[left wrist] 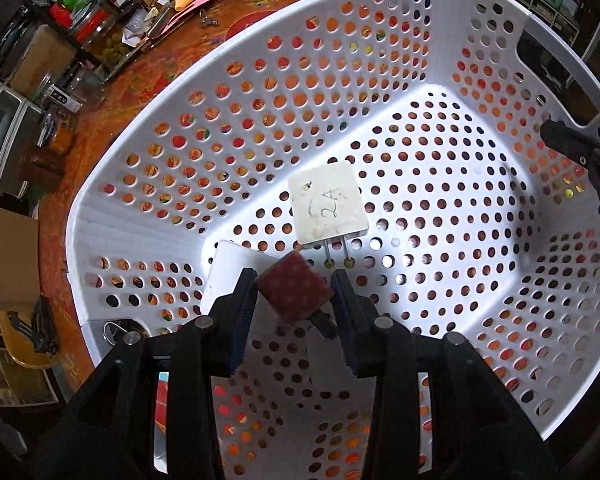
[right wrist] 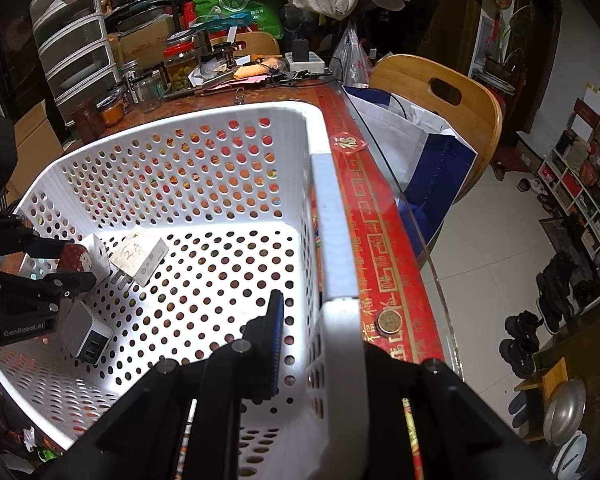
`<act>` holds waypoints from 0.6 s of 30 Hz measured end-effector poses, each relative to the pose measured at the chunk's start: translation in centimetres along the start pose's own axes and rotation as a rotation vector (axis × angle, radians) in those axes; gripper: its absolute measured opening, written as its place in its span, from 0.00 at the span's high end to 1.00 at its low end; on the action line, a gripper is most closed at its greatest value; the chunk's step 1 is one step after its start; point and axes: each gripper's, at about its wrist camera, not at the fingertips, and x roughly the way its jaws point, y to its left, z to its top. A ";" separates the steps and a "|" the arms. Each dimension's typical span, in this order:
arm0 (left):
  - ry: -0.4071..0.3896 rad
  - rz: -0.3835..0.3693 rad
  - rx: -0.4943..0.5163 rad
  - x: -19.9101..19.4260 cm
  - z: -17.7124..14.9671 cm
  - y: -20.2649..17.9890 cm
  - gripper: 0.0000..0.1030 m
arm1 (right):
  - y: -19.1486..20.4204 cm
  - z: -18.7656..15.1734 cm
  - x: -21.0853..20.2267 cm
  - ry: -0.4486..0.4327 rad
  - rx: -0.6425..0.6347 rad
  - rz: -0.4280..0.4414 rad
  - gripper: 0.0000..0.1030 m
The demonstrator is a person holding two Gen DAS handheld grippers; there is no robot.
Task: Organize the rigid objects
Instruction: 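Carry the pink charger into the basket and open the left tool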
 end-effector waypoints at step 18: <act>-0.502 0.010 -0.450 -12.1 -13.1 14.3 0.00 | 0.1 0.2 0.3 0.005 -0.015 0.002 0.84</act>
